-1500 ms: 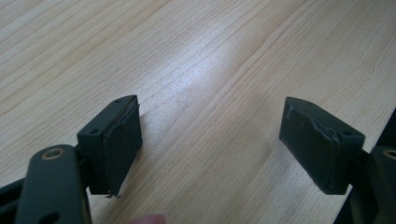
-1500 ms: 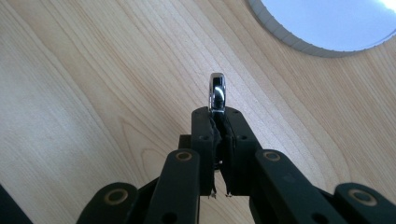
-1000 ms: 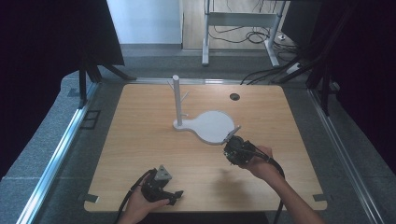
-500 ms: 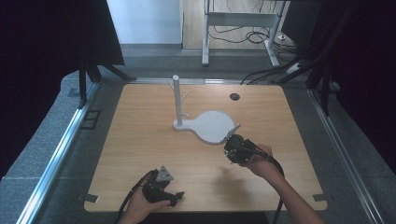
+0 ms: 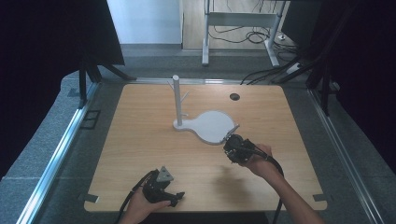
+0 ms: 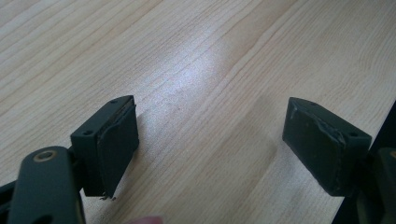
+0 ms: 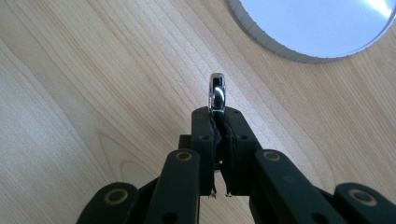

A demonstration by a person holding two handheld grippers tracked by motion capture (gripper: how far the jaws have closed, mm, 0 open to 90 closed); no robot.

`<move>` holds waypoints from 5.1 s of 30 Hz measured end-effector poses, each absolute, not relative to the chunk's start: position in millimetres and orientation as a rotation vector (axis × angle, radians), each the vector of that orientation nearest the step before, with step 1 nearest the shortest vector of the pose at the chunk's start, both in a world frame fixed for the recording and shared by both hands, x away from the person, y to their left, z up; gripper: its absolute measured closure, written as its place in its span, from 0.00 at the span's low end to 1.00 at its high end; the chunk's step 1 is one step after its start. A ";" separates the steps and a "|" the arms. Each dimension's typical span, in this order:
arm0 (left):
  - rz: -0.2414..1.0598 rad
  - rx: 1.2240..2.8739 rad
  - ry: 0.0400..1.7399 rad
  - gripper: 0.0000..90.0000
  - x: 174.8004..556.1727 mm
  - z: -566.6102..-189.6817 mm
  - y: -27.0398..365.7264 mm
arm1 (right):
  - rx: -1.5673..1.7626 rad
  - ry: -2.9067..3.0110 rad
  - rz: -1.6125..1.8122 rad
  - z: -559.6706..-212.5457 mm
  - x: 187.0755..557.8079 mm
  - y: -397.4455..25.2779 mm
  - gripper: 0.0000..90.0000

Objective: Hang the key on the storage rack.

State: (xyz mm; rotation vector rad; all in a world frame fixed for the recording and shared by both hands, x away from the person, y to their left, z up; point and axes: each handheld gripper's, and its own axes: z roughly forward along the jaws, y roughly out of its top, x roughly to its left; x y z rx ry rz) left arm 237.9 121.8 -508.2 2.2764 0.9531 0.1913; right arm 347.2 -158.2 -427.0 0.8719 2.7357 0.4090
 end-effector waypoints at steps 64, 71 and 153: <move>0.202 2.298 0.901 0.17 235.8 -509.8 116.3 | 0.833 2.717 0.413 -411.8 380.6 -114.2 0.94; 0.204 2.300 0.898 0.17 235.8 -509.8 116.3 | 0.828 2.720 0.404 -413.9 381.2 -112.1 0.94; 0.257 2.327 0.832 0.12 233.5 -513.6 113.0 | 0.812 2.759 0.404 -429.8 379.4 -106.3 0.94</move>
